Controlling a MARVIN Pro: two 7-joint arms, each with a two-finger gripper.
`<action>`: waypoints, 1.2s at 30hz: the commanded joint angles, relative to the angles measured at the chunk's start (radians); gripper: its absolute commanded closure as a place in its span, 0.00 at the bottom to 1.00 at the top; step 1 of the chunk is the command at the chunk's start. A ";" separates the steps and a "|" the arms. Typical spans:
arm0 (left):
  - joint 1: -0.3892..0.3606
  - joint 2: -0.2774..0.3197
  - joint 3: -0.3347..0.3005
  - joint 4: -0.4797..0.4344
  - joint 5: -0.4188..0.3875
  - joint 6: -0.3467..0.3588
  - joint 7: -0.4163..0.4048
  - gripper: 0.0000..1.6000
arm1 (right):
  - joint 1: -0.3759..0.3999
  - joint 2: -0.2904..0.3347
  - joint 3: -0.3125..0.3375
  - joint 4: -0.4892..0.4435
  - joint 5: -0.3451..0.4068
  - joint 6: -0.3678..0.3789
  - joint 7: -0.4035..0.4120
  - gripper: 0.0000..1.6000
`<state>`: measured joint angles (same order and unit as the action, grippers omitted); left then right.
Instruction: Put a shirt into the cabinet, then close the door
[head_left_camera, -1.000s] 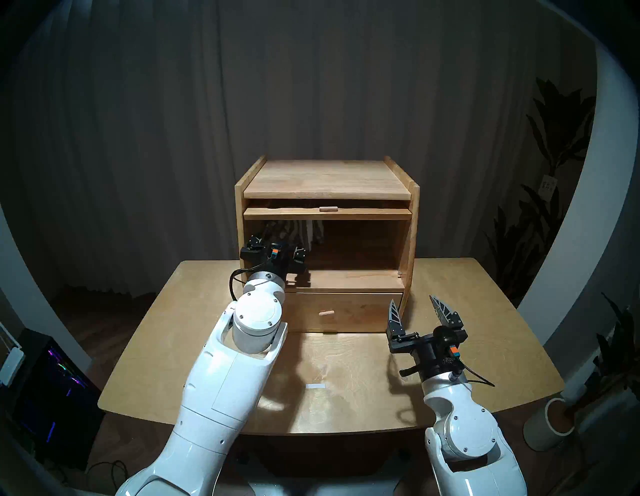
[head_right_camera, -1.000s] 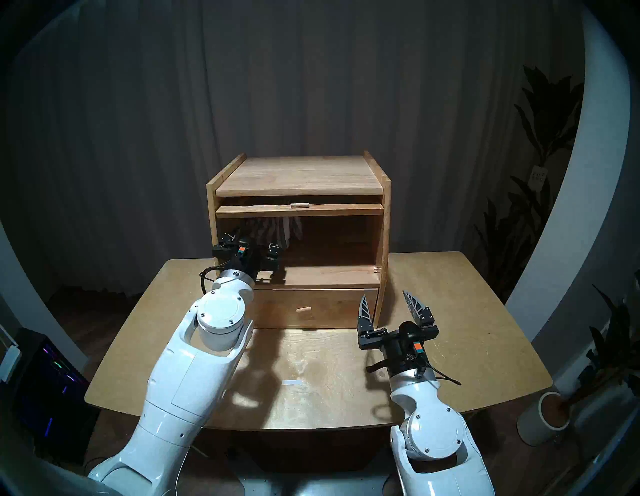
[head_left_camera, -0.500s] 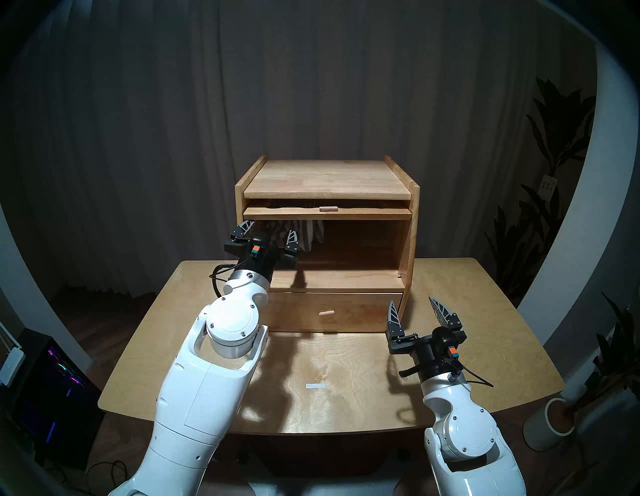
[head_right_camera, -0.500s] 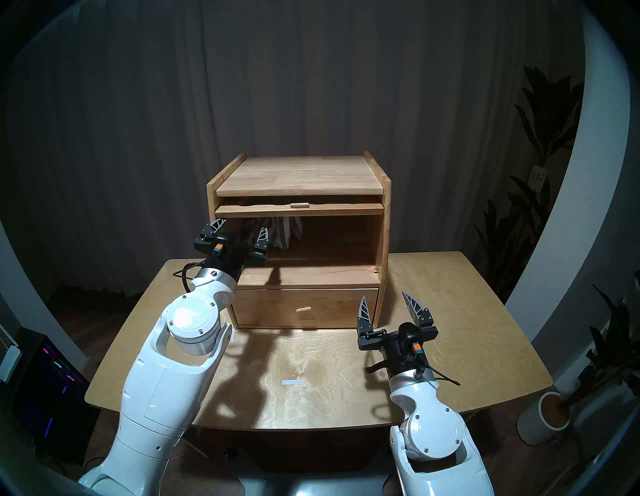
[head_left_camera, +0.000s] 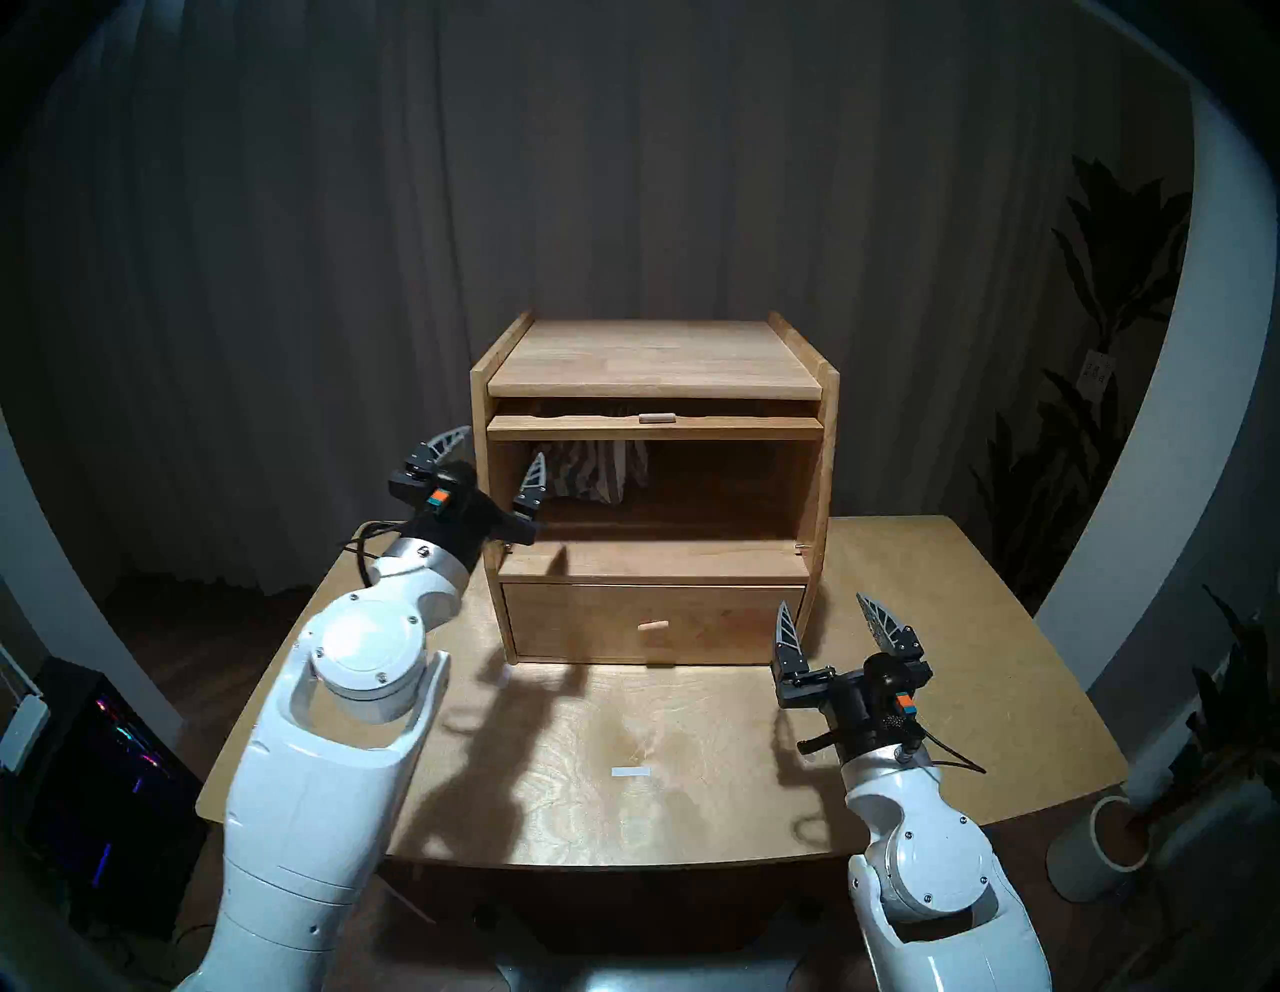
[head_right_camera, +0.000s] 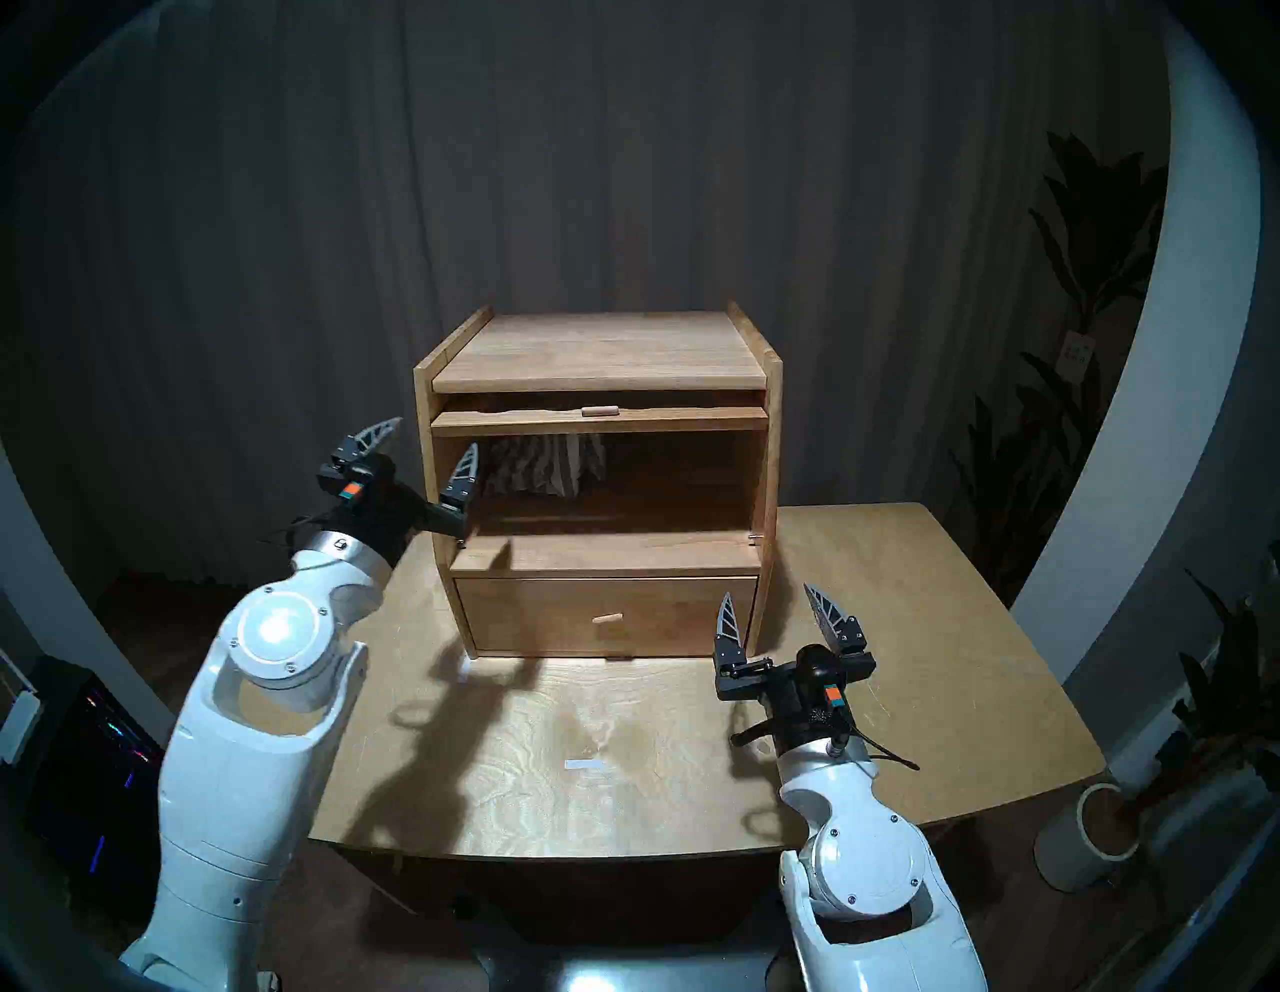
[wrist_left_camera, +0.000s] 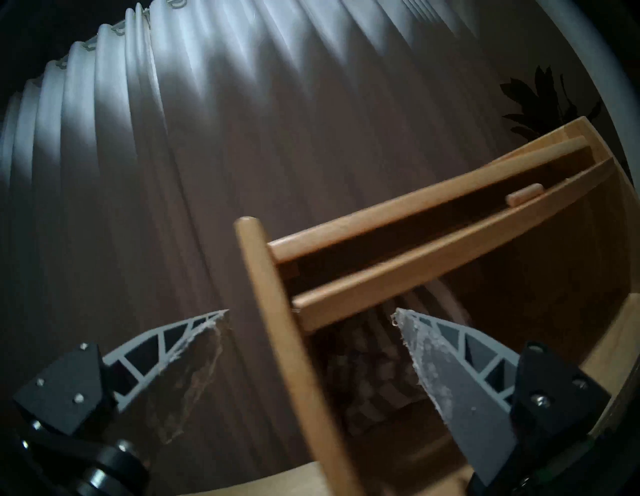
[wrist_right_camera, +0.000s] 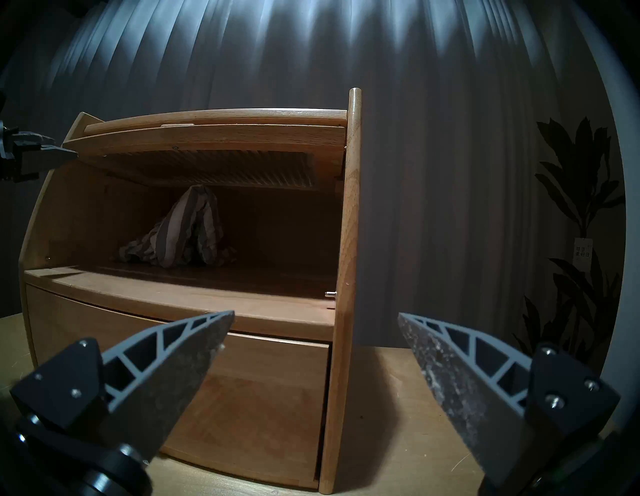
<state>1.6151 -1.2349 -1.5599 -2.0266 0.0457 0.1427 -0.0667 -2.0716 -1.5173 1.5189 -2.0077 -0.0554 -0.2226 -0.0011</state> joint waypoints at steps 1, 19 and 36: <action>0.069 0.112 -0.146 -0.077 -0.018 0.005 -0.039 0.00 | 0.007 0.000 0.001 -0.022 0.000 -0.007 -0.001 0.00; 0.079 0.054 -0.248 -0.015 -0.234 0.078 -0.102 0.00 | 0.183 0.215 0.109 -0.194 -0.260 0.161 0.170 0.00; -0.080 0.043 -0.267 0.155 -0.322 0.119 -0.106 0.00 | 0.373 0.304 0.005 -0.205 -0.435 0.317 0.365 0.00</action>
<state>1.6279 -1.2011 -1.8101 -1.8986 -0.2544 0.2655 -0.1746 -1.8075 -1.2478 1.5631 -2.1990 -0.4479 0.0634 0.3178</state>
